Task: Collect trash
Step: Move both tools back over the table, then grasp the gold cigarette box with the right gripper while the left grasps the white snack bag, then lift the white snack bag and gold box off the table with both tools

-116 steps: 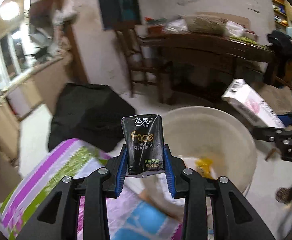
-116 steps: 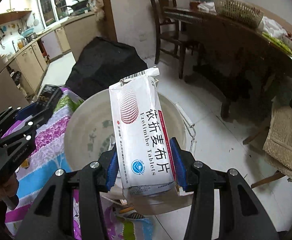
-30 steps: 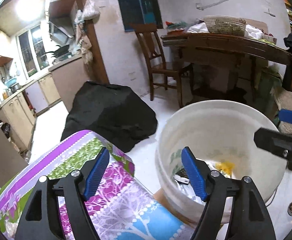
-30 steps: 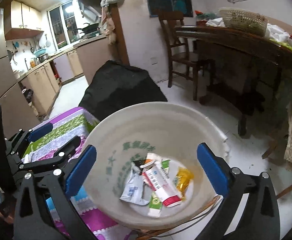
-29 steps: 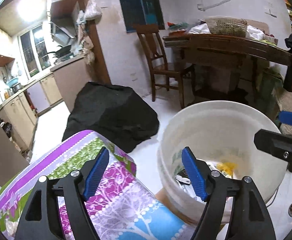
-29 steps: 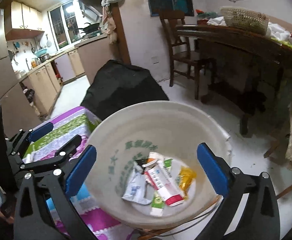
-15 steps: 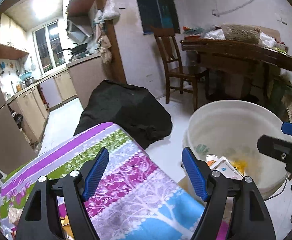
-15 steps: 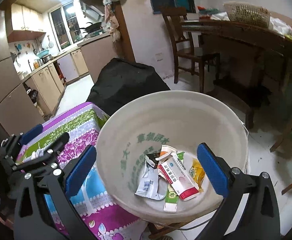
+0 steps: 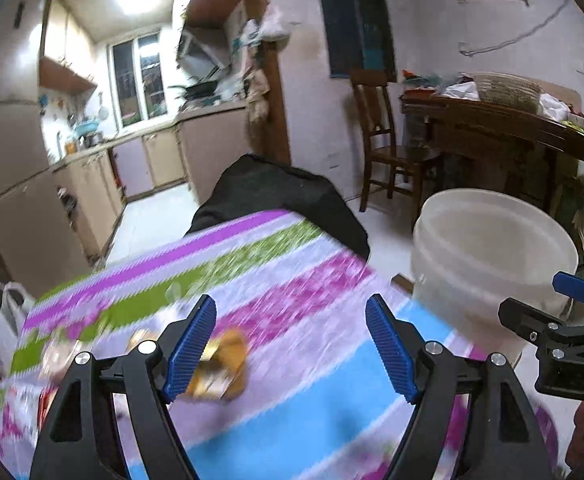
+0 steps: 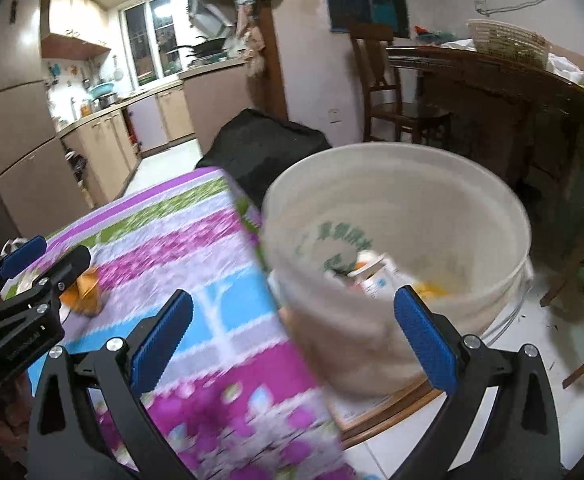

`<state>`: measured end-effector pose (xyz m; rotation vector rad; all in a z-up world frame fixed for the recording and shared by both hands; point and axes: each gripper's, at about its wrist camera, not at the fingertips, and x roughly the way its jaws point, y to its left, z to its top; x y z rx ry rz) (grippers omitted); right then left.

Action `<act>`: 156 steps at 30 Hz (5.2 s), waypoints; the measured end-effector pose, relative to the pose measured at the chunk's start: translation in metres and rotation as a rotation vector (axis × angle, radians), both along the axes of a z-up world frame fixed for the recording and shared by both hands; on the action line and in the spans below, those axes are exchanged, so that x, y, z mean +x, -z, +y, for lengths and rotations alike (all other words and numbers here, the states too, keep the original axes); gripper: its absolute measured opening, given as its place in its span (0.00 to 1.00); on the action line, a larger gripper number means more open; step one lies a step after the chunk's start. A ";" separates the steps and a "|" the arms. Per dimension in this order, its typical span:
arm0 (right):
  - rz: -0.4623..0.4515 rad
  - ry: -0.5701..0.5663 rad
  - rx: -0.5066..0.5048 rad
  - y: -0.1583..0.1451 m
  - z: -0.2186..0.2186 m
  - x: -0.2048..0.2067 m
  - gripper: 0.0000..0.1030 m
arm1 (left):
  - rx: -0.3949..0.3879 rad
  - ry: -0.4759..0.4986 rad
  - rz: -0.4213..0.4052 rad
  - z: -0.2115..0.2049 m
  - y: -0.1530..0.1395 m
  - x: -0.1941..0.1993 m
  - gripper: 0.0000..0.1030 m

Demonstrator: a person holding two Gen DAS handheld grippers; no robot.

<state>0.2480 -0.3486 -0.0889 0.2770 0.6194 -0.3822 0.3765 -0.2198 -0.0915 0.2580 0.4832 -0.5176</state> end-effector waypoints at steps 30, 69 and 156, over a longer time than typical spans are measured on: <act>0.130 -0.933 -0.020 0.015 0.128 0.184 0.88 | -0.121 -0.576 0.209 0.346 0.026 0.003 0.77; -0.175 -0.728 0.616 0.029 0.086 0.052 0.29 | 0.053 -0.281 0.334 0.358 0.003 0.010 0.86; -0.068 -0.447 0.398 0.009 0.096 0.006 0.28 | 0.023 -0.221 0.037 0.218 -0.037 -0.041 0.50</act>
